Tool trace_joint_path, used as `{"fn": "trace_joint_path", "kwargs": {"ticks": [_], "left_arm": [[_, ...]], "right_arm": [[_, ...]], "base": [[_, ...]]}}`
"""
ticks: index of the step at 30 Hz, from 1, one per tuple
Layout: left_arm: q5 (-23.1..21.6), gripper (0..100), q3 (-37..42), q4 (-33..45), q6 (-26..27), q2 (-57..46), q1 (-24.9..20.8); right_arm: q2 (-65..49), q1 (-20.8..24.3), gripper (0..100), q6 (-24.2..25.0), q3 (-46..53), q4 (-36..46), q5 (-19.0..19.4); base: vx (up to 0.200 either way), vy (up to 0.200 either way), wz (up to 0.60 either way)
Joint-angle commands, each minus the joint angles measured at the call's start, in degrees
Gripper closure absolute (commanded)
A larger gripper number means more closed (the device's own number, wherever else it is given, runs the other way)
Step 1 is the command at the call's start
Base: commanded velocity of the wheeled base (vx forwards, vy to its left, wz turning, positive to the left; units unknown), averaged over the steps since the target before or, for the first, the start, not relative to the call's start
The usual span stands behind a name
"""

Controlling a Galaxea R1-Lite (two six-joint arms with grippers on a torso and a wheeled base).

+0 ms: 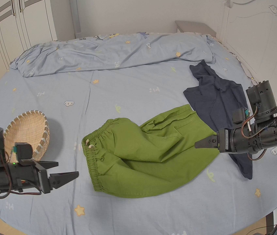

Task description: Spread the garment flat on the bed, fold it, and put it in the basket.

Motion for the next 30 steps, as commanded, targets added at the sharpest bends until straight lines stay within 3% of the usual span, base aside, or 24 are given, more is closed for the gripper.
{"fn": "trace_joint_path", "kwargs": {"ticks": [1, 16, 30], "left_arm": [[-12.37, 0, 2.14, -21.04, 6.78, 38.58, -4.51], [-11.76, 0, 0.56, -26.85, 7.92, 46.05, -6.70], [-12.46, 0, 3.90, -27.11, 7.66, 36.29, -1.43]], "right_arm": [[1.55, -3.18, 0, -0.47, 7.00, -6.43, 1.04], [1.63, -2.65, 0, -0.47, 7.35, -6.60, 1.04], [1.72, -2.82, 0, -0.38, 7.35, -6.60, 1.04]], "base": [[0.000, 0.000, 0.00], [0.000, 0.000, 0.00], [0.000, 0.000, 0.00]]}}
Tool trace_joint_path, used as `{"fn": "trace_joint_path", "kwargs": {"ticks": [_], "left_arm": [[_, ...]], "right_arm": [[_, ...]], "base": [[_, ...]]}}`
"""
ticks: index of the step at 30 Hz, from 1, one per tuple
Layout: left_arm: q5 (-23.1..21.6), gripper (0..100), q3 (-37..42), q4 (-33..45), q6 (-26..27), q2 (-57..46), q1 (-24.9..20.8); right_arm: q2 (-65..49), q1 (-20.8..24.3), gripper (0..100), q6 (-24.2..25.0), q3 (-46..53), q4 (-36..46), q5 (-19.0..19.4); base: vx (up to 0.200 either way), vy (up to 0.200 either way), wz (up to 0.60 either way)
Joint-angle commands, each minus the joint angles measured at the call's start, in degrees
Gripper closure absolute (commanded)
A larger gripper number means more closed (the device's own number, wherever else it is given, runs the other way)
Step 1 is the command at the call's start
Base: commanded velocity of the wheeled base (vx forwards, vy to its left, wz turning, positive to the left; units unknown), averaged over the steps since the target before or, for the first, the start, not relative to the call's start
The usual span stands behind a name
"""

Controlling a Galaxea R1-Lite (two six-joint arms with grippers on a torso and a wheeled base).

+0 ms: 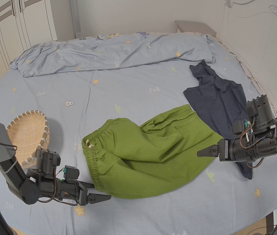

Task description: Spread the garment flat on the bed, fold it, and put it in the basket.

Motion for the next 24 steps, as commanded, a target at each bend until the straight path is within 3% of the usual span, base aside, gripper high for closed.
{"fn": "trace_joint_path", "kwargs": {"ticks": [1, 24], "left_arm": [[-0.22, 0, 1.67, -0.13, 0.01, -4.86, 1.57], [-1.63, 0, -3.34, -0.13, -0.34, -1.43, 0.87]], "right_arm": [[0.23, -0.03, 0, 0.01, 0.01, 0.02, 0.02], [0.32, -0.03, 0, 0.10, 0.01, -0.07, 0.02]], "base": [[0.000, 0.000, 0.00], [0.000, 0.000, 0.00]]}}
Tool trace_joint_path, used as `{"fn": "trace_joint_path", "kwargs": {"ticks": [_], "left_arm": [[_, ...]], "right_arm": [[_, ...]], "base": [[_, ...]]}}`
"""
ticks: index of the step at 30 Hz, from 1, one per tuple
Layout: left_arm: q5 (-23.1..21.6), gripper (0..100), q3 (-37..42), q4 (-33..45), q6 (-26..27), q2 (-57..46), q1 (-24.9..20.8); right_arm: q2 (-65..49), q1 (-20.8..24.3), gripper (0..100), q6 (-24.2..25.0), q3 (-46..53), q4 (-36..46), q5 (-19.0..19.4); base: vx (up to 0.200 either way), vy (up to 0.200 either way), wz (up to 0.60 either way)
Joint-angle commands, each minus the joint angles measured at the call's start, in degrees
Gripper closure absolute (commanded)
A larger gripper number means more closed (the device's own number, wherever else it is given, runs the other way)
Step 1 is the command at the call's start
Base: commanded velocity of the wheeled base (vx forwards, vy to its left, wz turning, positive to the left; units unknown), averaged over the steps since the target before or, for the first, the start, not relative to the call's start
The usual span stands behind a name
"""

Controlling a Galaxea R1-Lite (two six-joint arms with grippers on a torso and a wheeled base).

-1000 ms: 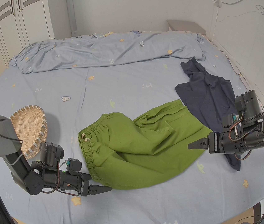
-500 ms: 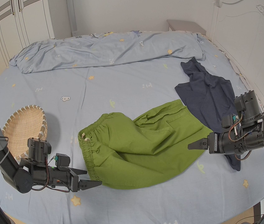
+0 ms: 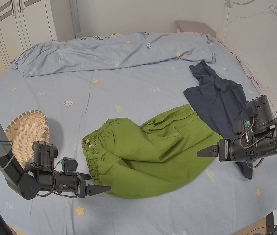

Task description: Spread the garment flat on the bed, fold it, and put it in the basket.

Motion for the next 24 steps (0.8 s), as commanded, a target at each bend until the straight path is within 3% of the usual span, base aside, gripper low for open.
{"fn": "trace_joint_path", "kwargs": {"ticks": [1, 2, 3, 16, 24], "left_arm": [[-0.35, 0, -0.15, -0.05, -0.13, 0.18, -0.08], [-0.53, 0, -0.06, -0.05, -0.22, 0.18, -0.08], [-0.88, 100, 0.12, -0.05, -0.22, 0.18, -0.08], [-2.38, 100, 3.10, -0.05, -0.31, -1.14, 0.44], [-2.73, 100, 8.64, -0.05, -0.31, -7.12, 5.72]], "right_arm": [[0.15, 0.02, 0, 0.01, 0.01, -0.05, 0.02], [0.15, -0.07, 0, 0.01, 0.01, -0.05, 0.02], [0.15, -0.16, 0, 0.01, 0.01, -0.05, 0.02], [0.59, -0.25, 0, 0.01, 0.01, -0.05, 0.02], [0.50, -0.51, 0, -0.25, 0.01, 0.13, 0.63]], "base": [[0.000, 0.000, 0.00], [0.000, 0.000, 0.00], [0.000, 0.000, 0.00], [0.000, 0.000, 0.00], [0.000, 0.000, 0.00]]}}
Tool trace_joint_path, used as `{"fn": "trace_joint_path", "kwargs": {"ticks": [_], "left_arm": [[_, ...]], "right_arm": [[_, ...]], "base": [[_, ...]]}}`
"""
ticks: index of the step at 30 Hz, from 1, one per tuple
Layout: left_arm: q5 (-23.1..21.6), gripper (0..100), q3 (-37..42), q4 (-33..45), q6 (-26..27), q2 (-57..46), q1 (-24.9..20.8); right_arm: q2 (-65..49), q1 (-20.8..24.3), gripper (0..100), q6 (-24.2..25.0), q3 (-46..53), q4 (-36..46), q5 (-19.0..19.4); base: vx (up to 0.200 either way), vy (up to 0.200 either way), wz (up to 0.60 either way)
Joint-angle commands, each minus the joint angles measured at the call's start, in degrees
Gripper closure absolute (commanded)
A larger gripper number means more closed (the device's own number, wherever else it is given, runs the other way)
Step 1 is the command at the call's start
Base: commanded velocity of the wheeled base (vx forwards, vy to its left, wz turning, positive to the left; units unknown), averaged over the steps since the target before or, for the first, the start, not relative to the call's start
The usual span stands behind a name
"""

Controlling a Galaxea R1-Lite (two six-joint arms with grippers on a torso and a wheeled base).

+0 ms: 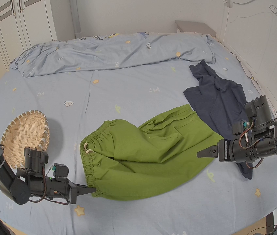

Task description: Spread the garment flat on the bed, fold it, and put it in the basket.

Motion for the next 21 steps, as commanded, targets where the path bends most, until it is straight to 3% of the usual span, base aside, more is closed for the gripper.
{"fn": "trace_joint_path", "kwargs": {"ticks": [1, 2, 7, 8, 10, 12, 15, 21], "left_arm": [[-0.07, 100, 2.66, -0.02, 0.02, -4.01, 2.57], [-0.07, 100, 5.20, 0.33, 0.02, -8.05, 6.53], [-0.07, 100, 6.70, 0.42, 0.02, -9.55, 8.64], [-0.07, 100, 8.54, 0.42, 0.28, -11.04, 12.33], [-0.07, 100, 8.72, 0.42, 0.55, -11.13, 13.56], [-0.07, 100, 8.72, 0.68, 1.08, -11.31, 16.02], [-0.07, 100, 8.81, 1.91, 2.57, -11.04, 18.13], [0.02, 100, 8.63, 2.44, 3.62, -10.43, 19.01]], "right_arm": [[0.06, -0.21, 0, -0.10, -0.02, 0.10, 0.32], [-0.02, -1.35, 0, -0.18, -0.02, 0.54, 0.32], [0.06, -1.96, 0, -0.36, -0.02, 0.72, 0.41], [0.15, -4.78, 0, -1.94, -0.10, 2.74, 3.57], [0.33, -6.97, 0, -2.03, -0.63, 3.97, 7.00], [2.35, -12.16, 0, -3.08, -1.07, 4.41, 13.15], [6.13, -16.29, 0, -7.13, -0.81, 4.23, 16.14], [11.49, -19.81, 0, -10.38, -1.16, 3.97, 20.80]], "base": [[0.000, 0.000, 0.00], [0.000, 0.000, 0.00], [0.000, 0.000, 0.00], [0.000, 0.000, 0.00], [0.000, 0.000, 0.00], [0.000, 0.000, 0.00], [0.000, 0.000, 0.00], [0.000, 0.000, 0.00]]}}
